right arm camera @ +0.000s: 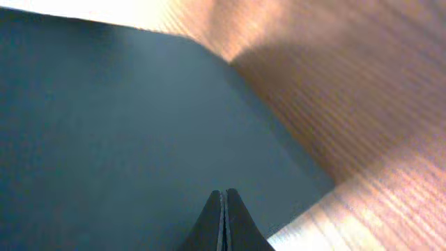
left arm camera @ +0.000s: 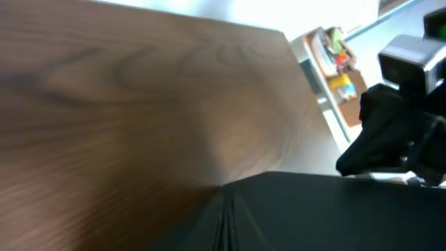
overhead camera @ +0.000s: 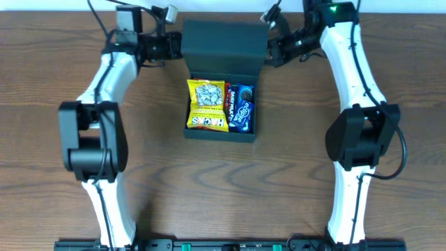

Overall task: Pack container
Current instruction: 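Swing the lid down over the box with the left gripper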

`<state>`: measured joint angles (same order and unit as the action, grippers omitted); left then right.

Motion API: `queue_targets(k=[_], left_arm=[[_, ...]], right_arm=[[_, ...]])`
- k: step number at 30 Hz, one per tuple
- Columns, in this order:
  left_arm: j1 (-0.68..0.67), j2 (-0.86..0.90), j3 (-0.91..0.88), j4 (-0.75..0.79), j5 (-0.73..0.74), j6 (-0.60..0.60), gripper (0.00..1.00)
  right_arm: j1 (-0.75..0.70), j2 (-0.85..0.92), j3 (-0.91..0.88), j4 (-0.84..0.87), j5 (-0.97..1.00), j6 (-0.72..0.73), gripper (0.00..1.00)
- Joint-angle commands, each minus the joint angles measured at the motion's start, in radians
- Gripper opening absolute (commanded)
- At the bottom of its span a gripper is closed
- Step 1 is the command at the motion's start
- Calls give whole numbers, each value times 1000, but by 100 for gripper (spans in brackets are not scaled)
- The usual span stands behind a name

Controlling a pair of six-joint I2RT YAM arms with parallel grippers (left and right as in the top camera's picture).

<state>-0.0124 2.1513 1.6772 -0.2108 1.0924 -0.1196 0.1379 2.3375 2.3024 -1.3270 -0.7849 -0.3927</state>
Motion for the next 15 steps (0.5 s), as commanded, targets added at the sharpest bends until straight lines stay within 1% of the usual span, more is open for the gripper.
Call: queue_targets(k=[1,6,9,12,15], left_arm=[[41,-67,14,-70,-68,171,5],[45,-113,14,-175,-152,256,5],[43,-119,14,-203,-184,259,5],[43,-119,14,-244,-183,259,5],[31,-119,14,-335,-209,330,5]], right_arm=[[11,-35,2,-21,110,-53,1],[10,-71,2,-27,145,-50,1],[10,-98,2,-23,209,-48,1],[9,-114,2,-15,259,23,1],[6,-116,2,-16,269,84,2]])
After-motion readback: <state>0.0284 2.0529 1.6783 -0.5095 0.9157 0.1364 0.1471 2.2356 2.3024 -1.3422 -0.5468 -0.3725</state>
